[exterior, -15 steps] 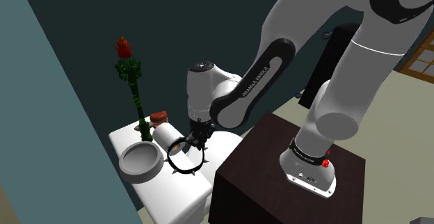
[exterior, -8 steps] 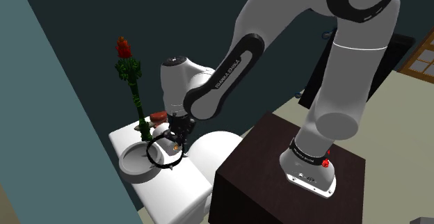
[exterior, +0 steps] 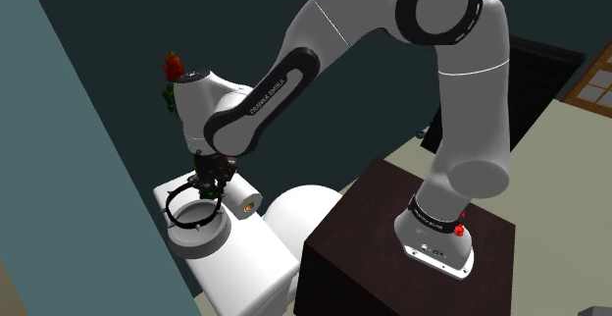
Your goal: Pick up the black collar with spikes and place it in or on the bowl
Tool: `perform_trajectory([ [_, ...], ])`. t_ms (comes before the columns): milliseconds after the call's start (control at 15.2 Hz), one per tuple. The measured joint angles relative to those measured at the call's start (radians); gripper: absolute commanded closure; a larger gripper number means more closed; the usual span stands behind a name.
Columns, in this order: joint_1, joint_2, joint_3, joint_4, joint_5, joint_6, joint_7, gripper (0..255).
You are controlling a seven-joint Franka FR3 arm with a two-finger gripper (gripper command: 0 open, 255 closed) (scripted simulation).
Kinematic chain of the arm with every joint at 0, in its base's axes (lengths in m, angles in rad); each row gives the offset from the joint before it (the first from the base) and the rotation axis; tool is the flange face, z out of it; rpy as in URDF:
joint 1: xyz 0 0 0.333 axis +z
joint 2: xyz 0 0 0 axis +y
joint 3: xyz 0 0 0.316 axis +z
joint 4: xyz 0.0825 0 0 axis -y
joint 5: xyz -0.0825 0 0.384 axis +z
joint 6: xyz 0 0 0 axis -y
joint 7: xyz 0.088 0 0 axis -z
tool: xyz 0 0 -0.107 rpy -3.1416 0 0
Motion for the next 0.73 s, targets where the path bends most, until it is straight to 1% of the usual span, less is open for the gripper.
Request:
perform_trajectory([
  [198,0.010,0.045,-0.013,0.027,-0.018,0.015,0.007,255],
  [726,0.031,0.127,-0.042,0.033,-0.055,0.087,0.029,255],
])
